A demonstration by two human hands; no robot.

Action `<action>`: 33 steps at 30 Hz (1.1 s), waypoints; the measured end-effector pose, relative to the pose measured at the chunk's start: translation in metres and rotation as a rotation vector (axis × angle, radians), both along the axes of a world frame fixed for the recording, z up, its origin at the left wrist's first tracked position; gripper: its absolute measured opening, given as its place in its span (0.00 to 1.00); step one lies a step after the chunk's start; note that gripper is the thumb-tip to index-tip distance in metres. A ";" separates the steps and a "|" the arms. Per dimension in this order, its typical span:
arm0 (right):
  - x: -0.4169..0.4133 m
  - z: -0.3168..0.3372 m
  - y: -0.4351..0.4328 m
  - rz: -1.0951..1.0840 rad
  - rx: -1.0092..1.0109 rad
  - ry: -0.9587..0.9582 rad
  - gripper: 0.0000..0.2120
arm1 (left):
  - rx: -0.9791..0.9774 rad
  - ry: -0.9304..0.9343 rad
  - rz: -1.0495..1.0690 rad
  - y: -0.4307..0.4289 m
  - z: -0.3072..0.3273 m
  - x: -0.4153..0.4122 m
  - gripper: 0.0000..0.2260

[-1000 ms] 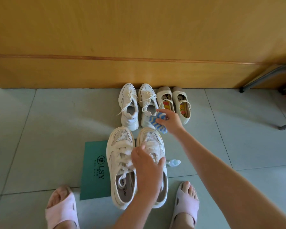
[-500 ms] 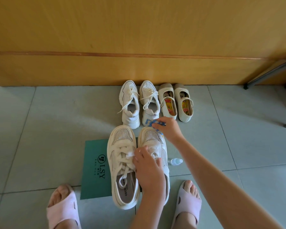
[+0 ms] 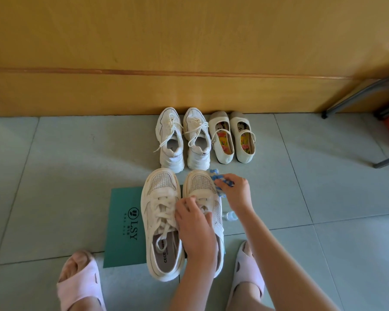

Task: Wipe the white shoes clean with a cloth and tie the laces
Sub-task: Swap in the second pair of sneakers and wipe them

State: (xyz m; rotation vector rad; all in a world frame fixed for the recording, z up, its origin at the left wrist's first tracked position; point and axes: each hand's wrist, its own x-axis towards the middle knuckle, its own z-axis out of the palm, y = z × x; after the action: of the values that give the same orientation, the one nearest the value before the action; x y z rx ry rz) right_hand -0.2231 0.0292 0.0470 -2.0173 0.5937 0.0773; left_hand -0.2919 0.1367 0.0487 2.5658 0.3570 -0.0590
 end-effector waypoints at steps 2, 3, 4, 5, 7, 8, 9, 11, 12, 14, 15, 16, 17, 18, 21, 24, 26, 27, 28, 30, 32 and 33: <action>-0.008 0.002 -0.001 0.000 -0.002 0.004 0.04 | -0.001 -0.002 0.001 0.000 0.001 0.000 0.23; -0.011 0.003 -0.002 0.007 -0.006 0.007 0.05 | 0.001 -0.003 0.000 0.000 0.001 0.000 0.23; -0.014 0.005 -0.003 0.016 -0.006 0.011 0.05 | 0.004 -0.006 -0.002 0.000 0.001 0.000 0.23; -0.017 0.006 -0.005 0.023 0.003 0.020 0.05 | 0.008 -0.010 -0.005 0.001 0.001 0.000 0.22; -0.021 0.007 -0.010 0.057 -0.004 0.061 0.06 | 0.009 -0.014 -0.015 0.002 0.000 -0.001 0.22; -0.022 0.009 -0.013 0.091 -0.020 0.097 0.07 | 0.005 -0.016 -0.018 0.002 0.000 -0.001 0.22; -0.022 0.011 -0.018 0.130 -0.030 0.142 0.07 | 0.006 -0.018 -0.019 0.003 0.000 -0.001 0.23; -0.017 0.014 -0.027 0.197 -0.052 0.224 0.05 | 0.030 -0.031 -0.034 0.004 -0.001 -0.001 0.24; -0.011 0.016 -0.030 0.190 -0.053 0.225 0.03 | 0.045 -0.041 -0.047 0.004 -0.002 -0.001 0.24; 0.005 0.020 -0.032 0.104 0.001 0.149 0.04 | 0.064 -0.065 -0.056 0.004 -0.005 0.000 0.25; 0.016 0.023 -0.028 0.088 0.026 0.103 0.05 | 0.058 -0.072 -0.050 0.005 -0.006 0.000 0.26; 0.027 0.027 -0.021 0.107 0.038 0.063 0.05 | 0.043 -0.075 -0.042 0.005 -0.007 0.000 0.26; 0.038 0.031 -0.011 0.162 0.023 0.022 0.06 | 0.025 -0.078 -0.035 0.004 -0.008 0.000 0.25; 0.050 0.033 0.001 0.236 -0.007 -0.013 0.06 | 0.009 -0.080 -0.029 0.004 -0.008 0.000 0.25; 0.073 0.030 0.034 0.524 -0.135 0.025 0.07 | -0.017 -0.065 -0.019 0.004 -0.006 0.000 0.24; 0.080 0.019 0.047 0.801 -0.308 0.159 0.12 | -0.038 -0.051 -0.006 0.004 -0.004 0.000 0.23; 0.083 0.019 0.045 0.875 -0.383 0.188 0.14 | -0.056 -0.050 0.002 0.003 -0.003 0.000 0.22; 0.084 0.020 0.044 0.894 -0.396 0.192 0.14 | -0.062 -0.052 0.004 0.003 -0.004 0.000 0.22; 0.085 0.020 0.042 0.907 -0.399 0.199 0.14 | -0.067 -0.051 0.004 0.003 -0.003 0.000 0.22; 0.087 0.021 0.039 0.940 -0.417 0.211 0.15 | -0.072 -0.047 0.006 0.004 -0.003 0.000 0.20; 0.090 0.021 0.038 0.980 -0.442 0.225 0.15 | -0.075 -0.042 0.011 0.005 -0.002 0.000 0.19; 0.092 0.021 0.037 0.991 -0.446 0.230 0.14 | -0.080 -0.039 0.012 0.005 -0.001 -0.001 0.19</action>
State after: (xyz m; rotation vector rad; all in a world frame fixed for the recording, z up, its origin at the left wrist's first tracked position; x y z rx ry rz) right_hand -0.1312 0.0658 0.0681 -2.5795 -0.3414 0.8352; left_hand -0.2926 0.1416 0.0473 2.4823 0.3485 -0.0178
